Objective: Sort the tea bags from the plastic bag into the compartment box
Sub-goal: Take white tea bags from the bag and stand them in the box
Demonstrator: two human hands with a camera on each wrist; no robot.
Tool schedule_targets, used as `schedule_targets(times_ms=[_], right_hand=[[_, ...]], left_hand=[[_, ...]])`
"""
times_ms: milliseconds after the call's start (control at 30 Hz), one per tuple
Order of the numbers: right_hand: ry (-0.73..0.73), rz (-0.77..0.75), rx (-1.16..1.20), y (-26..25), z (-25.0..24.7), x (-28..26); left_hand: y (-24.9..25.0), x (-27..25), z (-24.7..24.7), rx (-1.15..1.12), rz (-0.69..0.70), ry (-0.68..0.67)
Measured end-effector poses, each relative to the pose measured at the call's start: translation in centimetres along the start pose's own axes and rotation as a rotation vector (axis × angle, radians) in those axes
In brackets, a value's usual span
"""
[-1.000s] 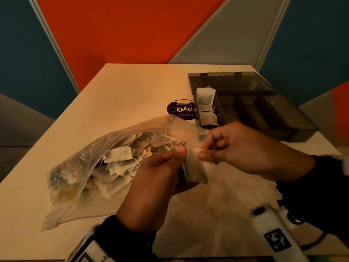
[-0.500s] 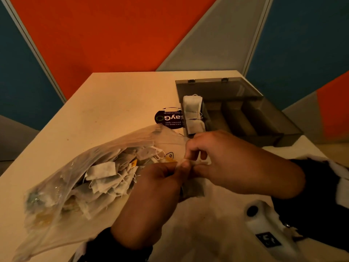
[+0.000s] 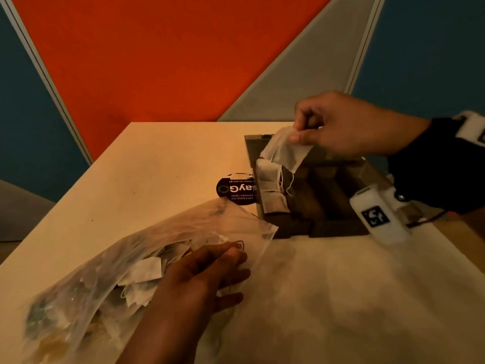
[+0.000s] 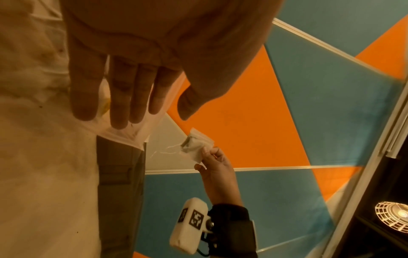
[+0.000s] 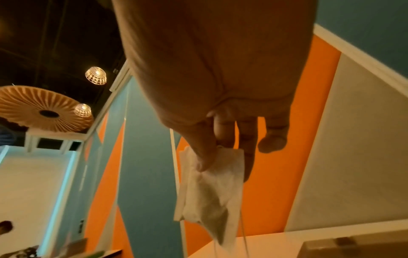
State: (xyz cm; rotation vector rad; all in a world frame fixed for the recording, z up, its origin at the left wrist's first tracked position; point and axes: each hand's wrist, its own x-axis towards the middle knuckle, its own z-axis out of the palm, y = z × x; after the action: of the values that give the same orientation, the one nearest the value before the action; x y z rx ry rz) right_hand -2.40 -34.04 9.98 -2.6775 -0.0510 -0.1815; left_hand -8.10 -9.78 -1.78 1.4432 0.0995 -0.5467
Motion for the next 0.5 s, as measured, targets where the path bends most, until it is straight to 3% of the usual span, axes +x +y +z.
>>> schedule_targets(times_ms=[267,500], right_hand=[[-0.297,0.039,-0.328,2.3,4.6,4.5],[-0.675,0.078,-0.462,2.3,7.6,6.0]], left_hand=[[0.3,-0.3,-1.0,-0.017,-0.018,-0.018],[0.6,-0.3,-1.7,-0.066,-0.047,-0.003]])
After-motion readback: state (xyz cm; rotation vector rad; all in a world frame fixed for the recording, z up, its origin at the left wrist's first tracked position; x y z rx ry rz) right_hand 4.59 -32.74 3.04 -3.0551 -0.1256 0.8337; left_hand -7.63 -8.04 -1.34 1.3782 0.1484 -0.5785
